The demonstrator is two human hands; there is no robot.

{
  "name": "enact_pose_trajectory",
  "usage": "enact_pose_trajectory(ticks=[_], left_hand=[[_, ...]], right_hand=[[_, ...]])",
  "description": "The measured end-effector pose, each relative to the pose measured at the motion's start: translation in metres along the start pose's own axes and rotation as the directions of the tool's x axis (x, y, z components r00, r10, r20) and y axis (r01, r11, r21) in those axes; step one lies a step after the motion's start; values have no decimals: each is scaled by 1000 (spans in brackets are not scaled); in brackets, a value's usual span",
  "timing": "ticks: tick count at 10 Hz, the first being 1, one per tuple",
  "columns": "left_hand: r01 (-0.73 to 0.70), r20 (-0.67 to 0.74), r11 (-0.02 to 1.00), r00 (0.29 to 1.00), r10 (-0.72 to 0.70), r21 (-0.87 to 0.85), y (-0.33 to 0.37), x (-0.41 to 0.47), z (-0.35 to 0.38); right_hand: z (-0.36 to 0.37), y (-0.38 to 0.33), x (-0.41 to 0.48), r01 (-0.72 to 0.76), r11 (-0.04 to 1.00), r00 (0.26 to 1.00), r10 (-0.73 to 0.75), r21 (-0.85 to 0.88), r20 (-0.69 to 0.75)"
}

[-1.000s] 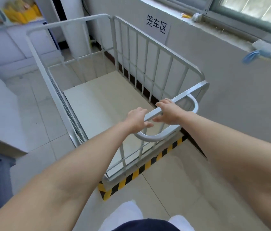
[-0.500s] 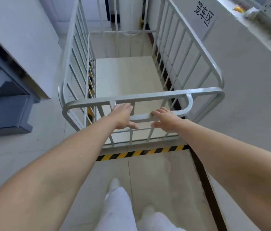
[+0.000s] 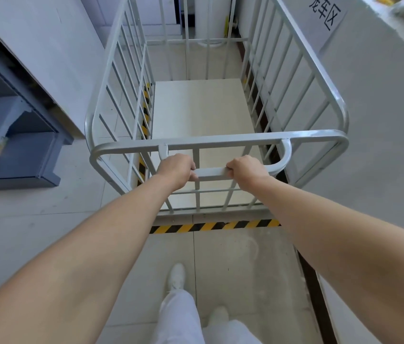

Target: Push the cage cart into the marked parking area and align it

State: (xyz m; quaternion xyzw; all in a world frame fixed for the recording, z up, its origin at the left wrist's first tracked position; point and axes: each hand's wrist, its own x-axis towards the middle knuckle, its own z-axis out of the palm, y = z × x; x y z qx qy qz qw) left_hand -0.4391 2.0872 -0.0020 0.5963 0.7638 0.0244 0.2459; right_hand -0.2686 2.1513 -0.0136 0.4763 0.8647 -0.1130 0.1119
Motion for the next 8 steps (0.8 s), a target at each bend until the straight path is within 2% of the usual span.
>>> enact_pose_trajectory(ticks=[4,7,8], left_hand=[[36,19,996,999,-38,87,7,1,-3],[39,5,998,999,-39,54,7,-4,-3],[23,38,1000,999,-23,14,12,-10,-4]], right_hand=[[0,-1,5,-44,998,999,45,53,-18],[0,0,5,-44,997,999,44,61,3],[-5,1,1,-39,980,999,35,194,24]])
